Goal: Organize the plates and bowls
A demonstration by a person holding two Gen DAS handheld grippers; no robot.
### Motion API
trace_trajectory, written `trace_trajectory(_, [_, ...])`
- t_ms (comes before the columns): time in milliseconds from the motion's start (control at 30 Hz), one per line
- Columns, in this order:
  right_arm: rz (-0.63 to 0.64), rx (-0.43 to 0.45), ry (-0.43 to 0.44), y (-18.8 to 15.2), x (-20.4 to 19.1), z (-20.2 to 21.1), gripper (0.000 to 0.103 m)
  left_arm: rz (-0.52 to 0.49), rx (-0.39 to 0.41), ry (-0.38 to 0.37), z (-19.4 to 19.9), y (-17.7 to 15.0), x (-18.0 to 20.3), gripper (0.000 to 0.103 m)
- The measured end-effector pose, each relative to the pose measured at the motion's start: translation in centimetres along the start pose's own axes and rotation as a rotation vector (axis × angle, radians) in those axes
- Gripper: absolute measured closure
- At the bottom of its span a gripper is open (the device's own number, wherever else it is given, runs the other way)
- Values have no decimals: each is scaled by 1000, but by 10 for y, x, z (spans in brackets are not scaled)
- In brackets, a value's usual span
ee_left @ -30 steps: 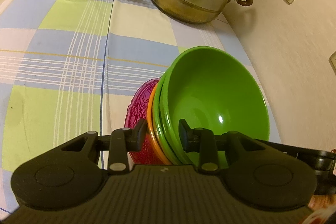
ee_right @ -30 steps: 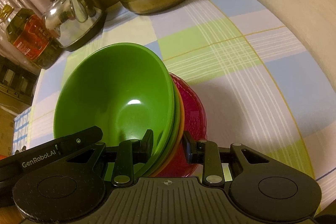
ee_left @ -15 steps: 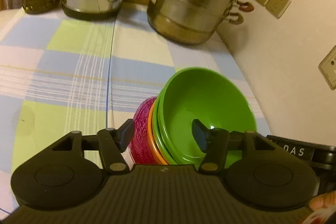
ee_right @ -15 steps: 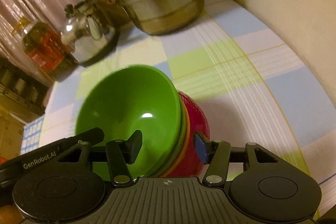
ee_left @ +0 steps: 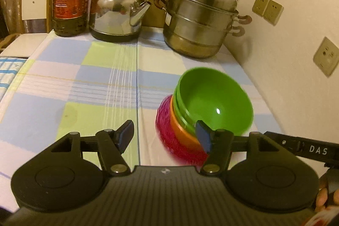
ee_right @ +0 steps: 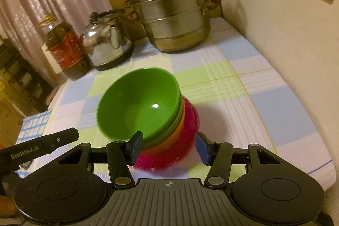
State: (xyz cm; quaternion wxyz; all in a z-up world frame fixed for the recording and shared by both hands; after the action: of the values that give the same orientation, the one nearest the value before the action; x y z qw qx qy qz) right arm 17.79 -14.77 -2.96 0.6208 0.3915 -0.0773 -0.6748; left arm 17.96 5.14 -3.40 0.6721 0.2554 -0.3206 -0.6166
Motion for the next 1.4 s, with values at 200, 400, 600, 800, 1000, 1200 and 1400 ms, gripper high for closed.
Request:
trace_trajectory(200, [39, -6, 13, -34, 2, 17, 39, -9, -21, 7, 23, -34, 7, 42])
trace_trajectory(400, [14, -45, -5, -62, 8, 31, 37, -25, -60, 0, 35, -63, 14, 42])
trace_trajectory(600, [45, -54, -39, -79, 11, 42, 37, -29, -74, -3, 47, -78, 18, 39])
trace_trajectory(800, [52, -57, -76, -87, 14, 52, 37, -20, -80, 0, 59, -80, 24, 39])
trace_trajectory(1000, [65, -49, -101, -92, 13, 65, 37, -31, -97, 6, 69, -85, 33, 39])
trace_trajectory(1200, [92, -38, -105, -95, 8, 77, 37, -55, -94, -3, 80, -86, 45, 39])
trace_trajectory(1400, [117, -40, -98, -105, 2, 88, 37, -69, -96, 4, 90, -94, 51, 39])
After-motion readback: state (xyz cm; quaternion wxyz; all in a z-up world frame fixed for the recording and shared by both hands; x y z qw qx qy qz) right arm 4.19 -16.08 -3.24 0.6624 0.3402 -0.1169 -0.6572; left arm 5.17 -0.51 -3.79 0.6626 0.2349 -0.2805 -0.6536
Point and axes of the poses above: each gripper's, at about its wrist camera, not at the fingertips, and z roughly against the way its jaws point, x to its right, y to its top, the point moved 4 cm from there along -z, roughly the way its jaws point, and after that the axes turned 8 degrees about -z, right-handed, at the moved point
